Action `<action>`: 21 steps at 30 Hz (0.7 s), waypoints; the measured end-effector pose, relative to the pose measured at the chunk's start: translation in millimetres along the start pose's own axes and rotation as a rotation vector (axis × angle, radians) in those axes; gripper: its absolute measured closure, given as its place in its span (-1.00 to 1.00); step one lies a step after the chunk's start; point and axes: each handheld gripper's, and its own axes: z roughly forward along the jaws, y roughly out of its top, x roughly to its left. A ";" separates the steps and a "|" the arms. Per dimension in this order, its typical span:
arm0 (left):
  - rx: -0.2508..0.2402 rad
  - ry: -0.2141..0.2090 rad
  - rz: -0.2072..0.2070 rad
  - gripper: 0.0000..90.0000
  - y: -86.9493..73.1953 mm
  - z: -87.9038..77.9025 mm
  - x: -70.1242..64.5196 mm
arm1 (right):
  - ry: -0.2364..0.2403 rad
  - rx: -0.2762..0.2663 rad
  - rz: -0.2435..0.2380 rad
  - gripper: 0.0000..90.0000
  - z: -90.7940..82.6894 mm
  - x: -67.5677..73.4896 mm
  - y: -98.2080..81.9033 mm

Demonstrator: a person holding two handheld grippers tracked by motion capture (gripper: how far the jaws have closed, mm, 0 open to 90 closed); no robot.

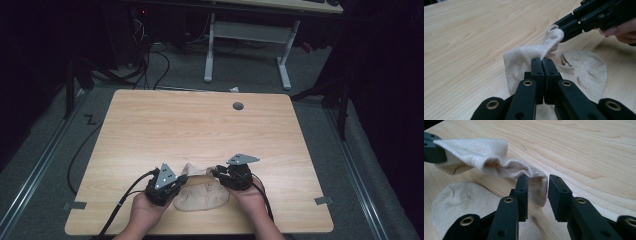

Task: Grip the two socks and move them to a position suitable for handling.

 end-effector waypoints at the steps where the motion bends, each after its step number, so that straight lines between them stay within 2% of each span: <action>1: 0.005 -0.003 -0.003 0.97 -0.5 -0.2 -0.1 | 0.002 -0.004 -0.010 0.88 -0.8 0.5 0.3; 3: 0.006 -0.009 -0.012 0.97 -0.8 -1.3 -0.3 | 0.003 -0.008 -0.009 0.95 -2.7 0.9 1.5; 7: 0.001 -0.022 -0.027 0.96 -0.1 -3.8 -1.4 | 0.027 -0.006 0.036 0.96 -4.3 -4.3 2.6; 9: 0.002 -0.022 -0.024 0.95 -0.1 -3.3 -1.6 | 0.024 0.006 0.054 0.96 -2.6 -7.2 2.2; 14: 0.007 -0.007 -0.033 0.94 -1.7 1.0 2.8 | 0.019 0.032 0.083 0.96 6.0 -15.6 2.4; 16: 0.001 0.015 -0.037 0.89 -2.1 1.5 6.1 | 0.009 0.050 0.095 0.96 9.7 -19.5 2.6; 21: -0.009 0.048 -0.078 0.76 -6.0 2.2 19.6 | -0.034 0.073 0.106 0.96 14.8 -27.5 2.6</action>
